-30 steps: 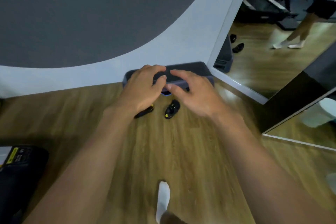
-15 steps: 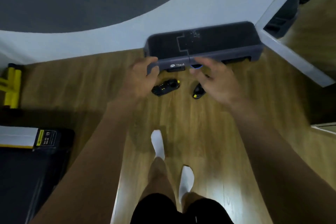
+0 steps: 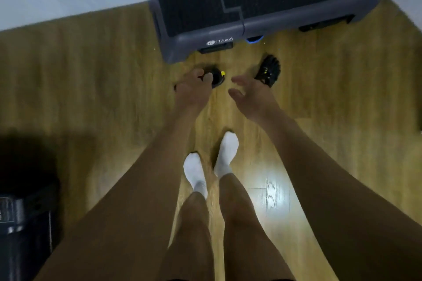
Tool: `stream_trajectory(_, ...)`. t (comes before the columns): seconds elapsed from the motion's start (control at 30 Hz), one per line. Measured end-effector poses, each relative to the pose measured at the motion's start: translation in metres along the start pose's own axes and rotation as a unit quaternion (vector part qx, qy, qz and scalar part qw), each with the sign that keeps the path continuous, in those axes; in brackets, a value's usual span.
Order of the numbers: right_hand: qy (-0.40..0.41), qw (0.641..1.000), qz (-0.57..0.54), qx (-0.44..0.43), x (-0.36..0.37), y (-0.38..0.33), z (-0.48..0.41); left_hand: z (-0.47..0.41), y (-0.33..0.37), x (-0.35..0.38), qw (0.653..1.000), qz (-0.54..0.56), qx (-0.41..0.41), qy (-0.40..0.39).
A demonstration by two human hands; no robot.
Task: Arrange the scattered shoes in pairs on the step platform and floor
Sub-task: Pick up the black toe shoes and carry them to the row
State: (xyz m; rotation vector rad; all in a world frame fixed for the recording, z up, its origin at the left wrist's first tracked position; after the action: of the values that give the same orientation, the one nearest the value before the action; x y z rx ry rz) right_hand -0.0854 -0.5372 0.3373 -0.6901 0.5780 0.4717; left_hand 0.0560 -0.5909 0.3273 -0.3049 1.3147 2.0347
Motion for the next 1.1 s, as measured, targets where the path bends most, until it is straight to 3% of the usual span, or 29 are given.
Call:
stream_trajectory(0.13, -0.031, 0.998, 0.049, 0.005, 0.052, 0.026, -0.109, -0.079, -0.073, 0.080, 0.992, 0.055, -0.114, -0.028)
stream_trajectory(0.23, -0.046, 0.995, 0.092, -0.003, 0.096, 0.043, -0.195, -0.138, -0.128, 0.138, 0.973, 0.117, -0.200, 0.002)
stream_trajectory(0.4, -0.068, 0.981, 0.172, -0.054, 0.167, 0.059, -0.308, -0.205, -0.203, 0.208, 0.875, 0.316, -0.363, 0.047)
stream_trajectory(0.53, -0.071, 0.963, 0.245, -0.089, 0.214, 0.068, -0.361, -0.246, -0.245, 0.235, 0.829, 0.384, -0.402, 0.056)
stream_trajectory(0.63, -0.060, 0.948, 0.297, -0.094, 0.238, 0.077, -0.382, -0.268, -0.262, 0.244, 0.823, 0.394, -0.403, 0.077)
stream_trajectory(0.73, -0.012, 0.941, 0.323, -0.096, 0.244, 0.081, -0.393, -0.277, -0.268, 0.249, 0.830, 0.366, -0.411, 0.090)
stream_trajectory(0.87, 0.002, 0.934, 0.350, -0.071, 0.234, 0.094, -0.391, -0.272, -0.276, 0.254, 0.901, 0.266, -0.339, 0.044)
stream_trajectory(0.93, -0.015, 0.937, 0.348, -0.020, 0.222, 0.115, -0.379, -0.265, -0.274, 0.253, 0.942, 0.151, -0.298, 0.033)
stream_trajectory(1.0, -0.034, 0.942, 0.332, 0.035, 0.211, 0.138, -0.359, -0.263, -0.261, 0.250, 0.975, -0.056, -0.217, -0.012)
stream_trajectory(1.1, -0.086, 0.943, 0.308, 0.094, 0.213, 0.167, -0.325, -0.262, -0.239, 0.252, 0.962, -0.243, -0.085, -0.094)
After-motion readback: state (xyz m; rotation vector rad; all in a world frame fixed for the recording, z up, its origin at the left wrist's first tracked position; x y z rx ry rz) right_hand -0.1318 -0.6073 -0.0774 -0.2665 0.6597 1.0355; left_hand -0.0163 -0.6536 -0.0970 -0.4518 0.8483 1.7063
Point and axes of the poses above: each hand's wrist, its own z-axis away from the middle knuckle, its own x-axis out of the palm, y = z × x, the point moved 3 cm from there along -z, towards the middle knuckle, and after that the axes turned 11 degrees about x, right-handed, at the moved point
